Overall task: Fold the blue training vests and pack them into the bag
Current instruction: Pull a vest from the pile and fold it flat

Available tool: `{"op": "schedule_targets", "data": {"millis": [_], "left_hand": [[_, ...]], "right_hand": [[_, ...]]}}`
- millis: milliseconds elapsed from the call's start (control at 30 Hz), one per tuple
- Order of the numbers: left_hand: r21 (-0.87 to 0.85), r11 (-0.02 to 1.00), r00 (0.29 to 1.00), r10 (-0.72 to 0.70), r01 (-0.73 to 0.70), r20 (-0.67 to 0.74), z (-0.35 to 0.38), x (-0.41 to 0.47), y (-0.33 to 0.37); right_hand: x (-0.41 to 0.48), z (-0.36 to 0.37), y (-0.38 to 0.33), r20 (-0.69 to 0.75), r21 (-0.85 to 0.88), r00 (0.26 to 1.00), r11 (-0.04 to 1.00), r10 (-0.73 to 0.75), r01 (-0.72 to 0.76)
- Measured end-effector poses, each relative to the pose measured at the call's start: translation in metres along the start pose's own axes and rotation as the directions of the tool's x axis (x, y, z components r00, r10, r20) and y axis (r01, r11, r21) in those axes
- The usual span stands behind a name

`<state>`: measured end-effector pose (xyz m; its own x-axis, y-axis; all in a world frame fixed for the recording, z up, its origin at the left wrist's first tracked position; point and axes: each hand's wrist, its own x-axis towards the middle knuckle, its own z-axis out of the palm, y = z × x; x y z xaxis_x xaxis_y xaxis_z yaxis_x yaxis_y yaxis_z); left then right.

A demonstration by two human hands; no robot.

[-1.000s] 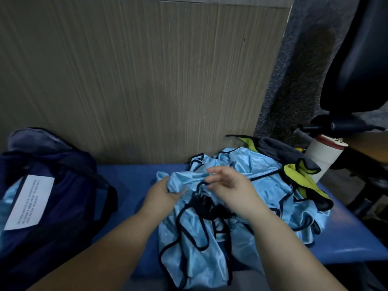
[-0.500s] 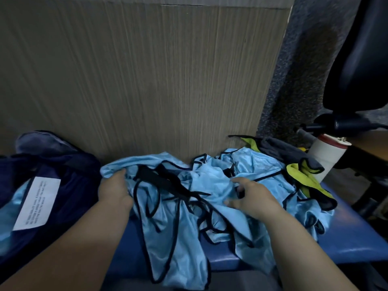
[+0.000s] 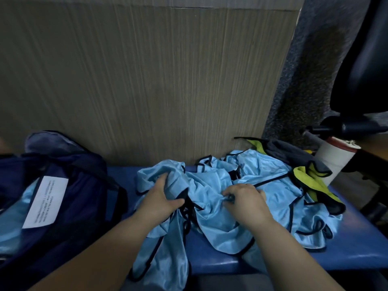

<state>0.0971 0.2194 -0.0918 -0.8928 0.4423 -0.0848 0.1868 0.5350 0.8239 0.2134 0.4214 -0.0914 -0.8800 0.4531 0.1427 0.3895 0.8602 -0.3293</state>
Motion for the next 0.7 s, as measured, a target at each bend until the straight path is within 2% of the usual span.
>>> {"op": "schedule_targets", "data": {"millis": [67,133,233,333,400,467,567,633,700], "left_hand": [[0.199,0.980,0.999,0.020,-0.011,-0.039,0.002,0.001,-0.008],[0.192,0.981,0.995,0.013,0.007,-0.099,-0.003,0.004,-0.014],[-0.071,0.997,0.953,-0.039,0.019,-0.300,-0.017,0.007,-0.022],[-0.370,0.928,0.910,-0.184,0.036,-0.372,-0.038,0.014,-0.032],[-0.517,0.855,0.890,-0.268,0.044,-0.368,-0.047,0.018,-0.038],[-0.591,0.806,0.874,-0.315,0.039,-0.371,-0.051,0.019,-0.040],[-0.670,0.742,0.847,-0.371,0.022,-0.382,-0.048,0.018,-0.039],[-0.684,0.729,0.841,-0.359,-0.018,-0.405,-0.044,0.016,-0.037],[-0.573,0.819,0.844,-0.284,-0.033,-0.455,-0.040,0.013,-0.034]], "right_hand": [[0.000,0.000,-0.001,-0.089,0.028,0.996,1.000,0.002,0.000],[-0.001,-0.005,-0.001,-0.160,0.167,0.987,0.986,0.036,-0.009],[0.002,-0.020,0.002,-0.211,0.483,0.965,0.875,0.154,-0.034],[0.007,-0.037,0.013,-0.315,0.762,0.889,0.647,0.333,0.028],[0.010,-0.051,0.024,-0.368,0.865,0.796,0.492,0.481,0.102],[0.011,-0.063,0.033,-0.342,0.925,0.701,0.354,0.625,0.135],[0.011,-0.067,0.054,-0.273,0.958,0.627,0.268,0.730,0.105],[0.008,-0.066,0.062,-0.216,0.963,0.684,0.267,0.696,0.032],[0.007,-0.064,0.064,-0.139,0.937,0.783,0.337,0.607,-0.094]]}}
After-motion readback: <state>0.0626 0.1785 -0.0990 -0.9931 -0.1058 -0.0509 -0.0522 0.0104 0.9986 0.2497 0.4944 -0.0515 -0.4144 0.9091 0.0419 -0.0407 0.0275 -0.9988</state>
